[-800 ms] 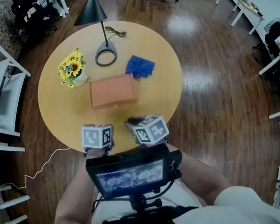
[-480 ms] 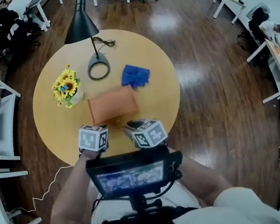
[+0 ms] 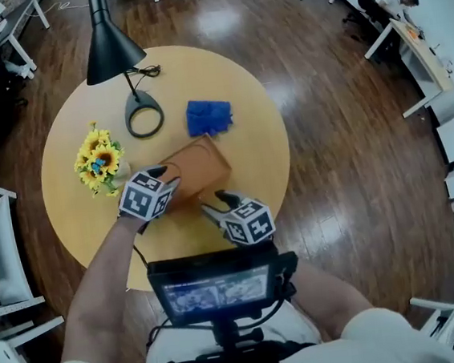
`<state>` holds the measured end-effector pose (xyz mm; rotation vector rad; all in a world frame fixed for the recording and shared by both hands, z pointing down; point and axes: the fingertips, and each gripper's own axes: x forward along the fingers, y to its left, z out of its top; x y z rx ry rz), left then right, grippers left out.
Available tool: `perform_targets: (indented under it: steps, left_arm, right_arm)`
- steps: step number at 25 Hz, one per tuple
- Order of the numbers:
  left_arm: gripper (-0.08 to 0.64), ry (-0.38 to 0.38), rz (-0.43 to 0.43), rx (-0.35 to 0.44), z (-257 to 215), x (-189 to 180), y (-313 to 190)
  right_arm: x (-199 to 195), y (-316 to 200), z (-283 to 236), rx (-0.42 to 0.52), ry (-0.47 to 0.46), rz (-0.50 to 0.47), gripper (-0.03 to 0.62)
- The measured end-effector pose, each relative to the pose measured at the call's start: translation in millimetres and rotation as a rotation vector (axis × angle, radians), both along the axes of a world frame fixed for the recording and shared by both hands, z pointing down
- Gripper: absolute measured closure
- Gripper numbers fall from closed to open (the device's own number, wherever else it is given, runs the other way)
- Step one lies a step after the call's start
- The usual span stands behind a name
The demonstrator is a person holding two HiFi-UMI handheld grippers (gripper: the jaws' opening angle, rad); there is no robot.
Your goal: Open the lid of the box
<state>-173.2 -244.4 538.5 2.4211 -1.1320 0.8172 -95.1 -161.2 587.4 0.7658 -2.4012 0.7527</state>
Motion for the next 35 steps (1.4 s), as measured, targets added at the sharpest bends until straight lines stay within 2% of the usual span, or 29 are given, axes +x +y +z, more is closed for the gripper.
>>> perform_targets:
  steps: [1,2,6,9,10,11,15,19,21,24,26,35]
  left_arm:
    - [0.374,-0.019,0.044,-0.003,4,4,-6]
    - [0.374,-0.043,0.086,-0.010,10,8,-11]
    - [0.377,-0.148,0.203,-0.065,38,12,-17]
    - [0.405,-0.135,0.187,-0.138,52,9,-22]
    - [0.406,-0.120,0.175,-0.148,51,7,-26]
    - [0.456,-0.104,0.167,-0.152,49,6,-29]
    - [0.459,-0.085,0.176,-0.167,46,10,-28]
    - [0.456,-0.089,0.164,-0.153,45,9,-27]
    - [0.457,-0.090,0.166,-0.150,44,10,-27]
    - [0.457,-0.090,0.169,-0.144,44,12,-27]
    - [0.457,-0.088,0.167,-0.139,43,11,-28]
    - [0.457,-0.093,0.160,-0.140,43,11,-28]
  right_arm:
    - [3,1,3,0.019,0.007,0.014,0.355]
    - [5,3,8,0.032,0.011,0.026,0.321]
    - [8,8,23,0.046,0.015,0.078,0.321]
    - [6,8,34,0.029,0.044,0.095,0.328]
    - [3,5,36,0.028,0.052,0.097,0.328]
    - [0,2,37,0.031,0.059,0.099,0.328]
    - [-7,-5,48,0.037,0.080,0.123,0.328]
    - [-17,-17,60,0.025,0.079,0.161,0.354]
    - [-20,-18,72,0.014,0.123,0.159,0.380]
    - [-17,-19,87,0.015,0.186,0.166,0.472]
    - [-18,-23,84,0.048,0.193,0.168,0.491]
    - [-19,-23,74,0.028,0.160,0.178,0.480]
